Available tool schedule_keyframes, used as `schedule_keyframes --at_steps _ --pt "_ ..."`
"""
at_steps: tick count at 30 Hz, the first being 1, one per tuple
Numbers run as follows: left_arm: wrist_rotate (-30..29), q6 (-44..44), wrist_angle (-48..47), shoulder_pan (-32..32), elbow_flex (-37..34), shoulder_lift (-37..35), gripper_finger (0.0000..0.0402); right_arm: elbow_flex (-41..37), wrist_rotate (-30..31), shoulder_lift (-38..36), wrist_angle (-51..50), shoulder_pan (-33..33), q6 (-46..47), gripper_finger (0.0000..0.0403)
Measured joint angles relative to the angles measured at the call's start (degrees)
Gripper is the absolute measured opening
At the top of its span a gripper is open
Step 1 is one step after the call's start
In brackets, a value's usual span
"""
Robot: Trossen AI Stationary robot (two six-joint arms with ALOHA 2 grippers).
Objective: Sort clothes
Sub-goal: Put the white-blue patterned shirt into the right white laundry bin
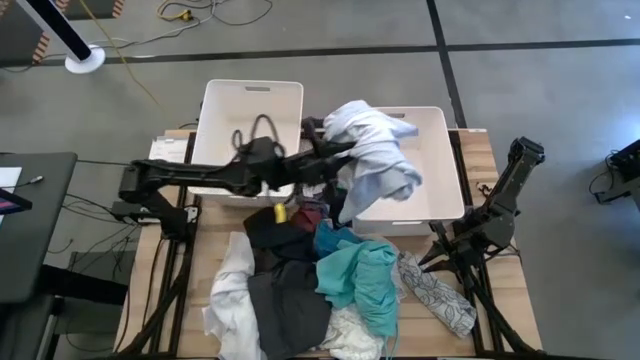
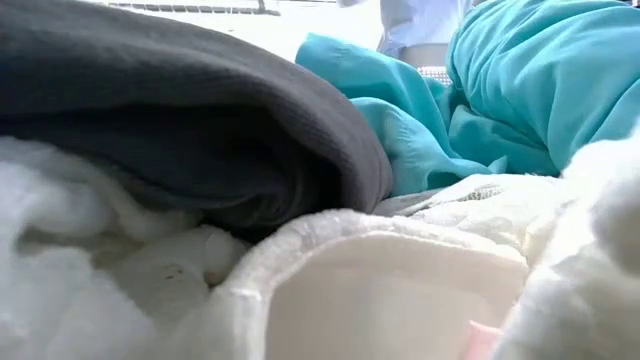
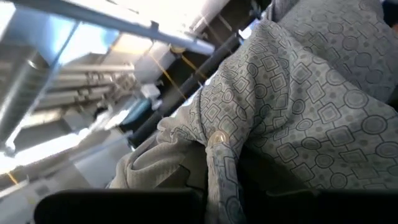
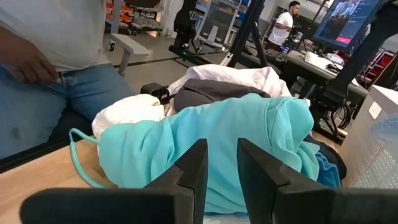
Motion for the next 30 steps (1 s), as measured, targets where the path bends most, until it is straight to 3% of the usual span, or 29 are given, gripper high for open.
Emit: schedule_keyframes --at_steps 7,15,25,30 --pt "0.73 -3.48 -12.18 3.74 4.71 8.08 0.0032 -0.02 0.00 0.02 -0.24 0.00 0.02 0.0103" --pt "1.86 -5.21 -29.49 5.98 4.68 10.72 0.0032 -0.02 -0.02 0.02 -1.18 0.01 0.00 0.0103" --pt "2.99 -6.53 -38.36 5.97 4.75 10.50 0.0033 -0.02 -0.02 0.02 -1.47 -0.02 0.00 0.0103" --pt "5.09 -7.77 -39.41 5.99 4.75 10.47 0.0054 -0.02 -0.01 0.02 -1.46 -0.01 0.00 0.0103"
